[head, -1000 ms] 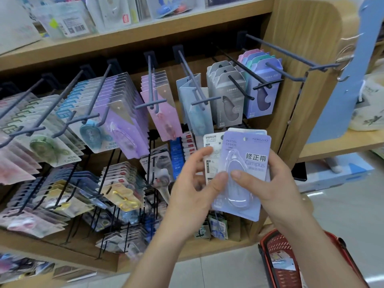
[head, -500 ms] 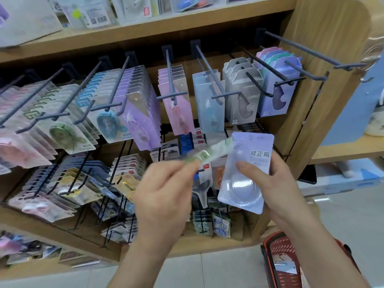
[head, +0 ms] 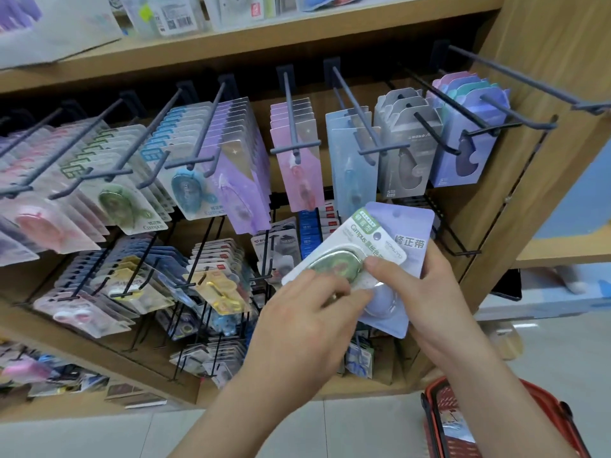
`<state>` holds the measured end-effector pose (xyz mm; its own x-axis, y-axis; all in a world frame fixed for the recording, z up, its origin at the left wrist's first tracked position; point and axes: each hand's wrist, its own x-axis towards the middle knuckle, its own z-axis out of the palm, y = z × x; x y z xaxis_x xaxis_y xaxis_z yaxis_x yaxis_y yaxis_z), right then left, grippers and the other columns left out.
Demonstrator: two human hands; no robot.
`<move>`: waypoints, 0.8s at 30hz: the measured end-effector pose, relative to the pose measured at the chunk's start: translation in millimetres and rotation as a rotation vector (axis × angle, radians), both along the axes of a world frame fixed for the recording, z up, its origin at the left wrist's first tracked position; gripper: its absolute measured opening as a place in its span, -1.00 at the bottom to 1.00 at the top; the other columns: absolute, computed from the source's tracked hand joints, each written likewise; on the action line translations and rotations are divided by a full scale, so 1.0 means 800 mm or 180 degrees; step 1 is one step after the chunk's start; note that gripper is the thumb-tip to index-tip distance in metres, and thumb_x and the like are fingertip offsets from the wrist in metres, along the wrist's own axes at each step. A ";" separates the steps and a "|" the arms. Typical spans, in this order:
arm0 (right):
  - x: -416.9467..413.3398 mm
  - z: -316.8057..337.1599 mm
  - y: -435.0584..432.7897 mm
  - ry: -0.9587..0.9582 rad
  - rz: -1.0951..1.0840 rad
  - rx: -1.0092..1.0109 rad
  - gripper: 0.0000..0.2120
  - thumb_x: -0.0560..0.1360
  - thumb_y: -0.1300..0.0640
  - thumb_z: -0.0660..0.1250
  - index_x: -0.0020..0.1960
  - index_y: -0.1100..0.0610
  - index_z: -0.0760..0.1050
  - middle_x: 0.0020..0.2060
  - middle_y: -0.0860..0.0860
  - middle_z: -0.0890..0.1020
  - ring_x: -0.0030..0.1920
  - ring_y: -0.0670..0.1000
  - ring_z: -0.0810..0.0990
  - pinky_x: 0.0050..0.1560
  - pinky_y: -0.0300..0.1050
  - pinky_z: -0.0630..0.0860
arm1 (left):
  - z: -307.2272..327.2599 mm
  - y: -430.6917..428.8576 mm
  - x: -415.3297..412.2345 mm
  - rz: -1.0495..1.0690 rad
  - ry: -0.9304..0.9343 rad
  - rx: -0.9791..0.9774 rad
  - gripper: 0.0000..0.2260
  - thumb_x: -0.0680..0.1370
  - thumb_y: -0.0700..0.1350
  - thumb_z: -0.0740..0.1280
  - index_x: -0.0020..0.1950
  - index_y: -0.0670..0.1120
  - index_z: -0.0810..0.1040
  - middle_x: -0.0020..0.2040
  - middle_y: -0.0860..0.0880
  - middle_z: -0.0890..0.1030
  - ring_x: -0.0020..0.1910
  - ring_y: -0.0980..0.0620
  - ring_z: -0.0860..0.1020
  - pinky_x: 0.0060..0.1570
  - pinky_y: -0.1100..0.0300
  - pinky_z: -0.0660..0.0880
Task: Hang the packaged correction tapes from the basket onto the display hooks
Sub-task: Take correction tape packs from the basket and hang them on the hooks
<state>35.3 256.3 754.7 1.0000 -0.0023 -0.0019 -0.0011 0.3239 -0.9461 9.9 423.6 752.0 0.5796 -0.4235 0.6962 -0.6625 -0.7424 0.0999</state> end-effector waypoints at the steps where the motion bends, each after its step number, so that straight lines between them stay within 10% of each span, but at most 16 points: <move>1: 0.001 0.002 -0.001 -0.0003 0.0034 -0.0039 -0.65 0.40 0.23 0.45 0.17 0.05 0.54 0.03 -0.01 0.73 0.03 0.06 0.71 -0.03 -0.05 0.64 | 0.006 0.002 -0.001 -0.0004 0.0250 -0.0370 -0.80 0.53 -0.16 0.39 0.16 -0.05 0.64 -0.06 -0.02 0.59 -0.12 -0.04 0.54 -0.15 0.08 0.50; 6: 0.008 0.008 -0.003 -0.0167 0.0578 -0.0153 -0.58 0.30 0.18 0.46 0.15 0.04 0.54 0.00 -0.05 0.73 0.00 0.00 0.72 -0.14 -0.20 0.62 | 0.035 0.023 0.009 0.0416 0.2078 -0.2095 -0.60 0.47 0.15 0.38 0.29 0.21 0.48 0.04 0.15 0.58 0.05 0.12 0.56 0.08 0.12 0.54; 10: 0.015 0.011 0.013 -0.0254 0.0767 -0.0341 -0.56 0.31 0.17 0.54 0.17 0.06 0.55 0.03 -0.01 0.73 0.03 0.05 0.71 -0.04 -0.03 0.66 | 0.033 0.035 0.012 -0.0004 0.3528 -0.2835 -0.43 0.37 -0.01 0.55 0.34 0.16 0.44 0.10 -0.02 0.68 0.05 -0.04 0.67 0.05 -0.10 0.62; 15: 0.023 0.010 0.040 -0.0349 0.0680 -0.0229 -0.63 0.25 0.11 0.47 0.06 0.01 0.57 -0.02 -0.04 0.74 -0.01 0.03 0.72 -0.09 -0.07 0.66 | 0.028 0.060 -0.008 0.0112 0.3720 -0.3249 -0.58 0.35 -0.25 0.53 0.18 -0.15 0.57 0.02 -0.15 0.71 -0.04 -0.09 0.68 -0.07 0.01 0.65; 24: 0.016 0.012 0.132 -0.0252 0.1289 -0.0258 -0.66 0.31 0.10 0.46 0.09 0.05 0.59 -0.03 -0.02 0.74 -0.05 0.03 0.73 -0.15 -0.12 0.63 | 0.032 0.135 -0.052 0.0406 0.3443 -0.3672 -0.60 0.38 -0.21 0.54 0.19 -0.14 0.57 0.02 -0.16 0.71 -0.03 -0.13 0.69 -0.10 0.02 0.64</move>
<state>47.8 362.1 764.1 0.9171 0.3942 0.0591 -0.0392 0.2369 -0.9707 -31.7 531.3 777.6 0.9827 0.1064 -0.1515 0.1502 0.0199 0.9884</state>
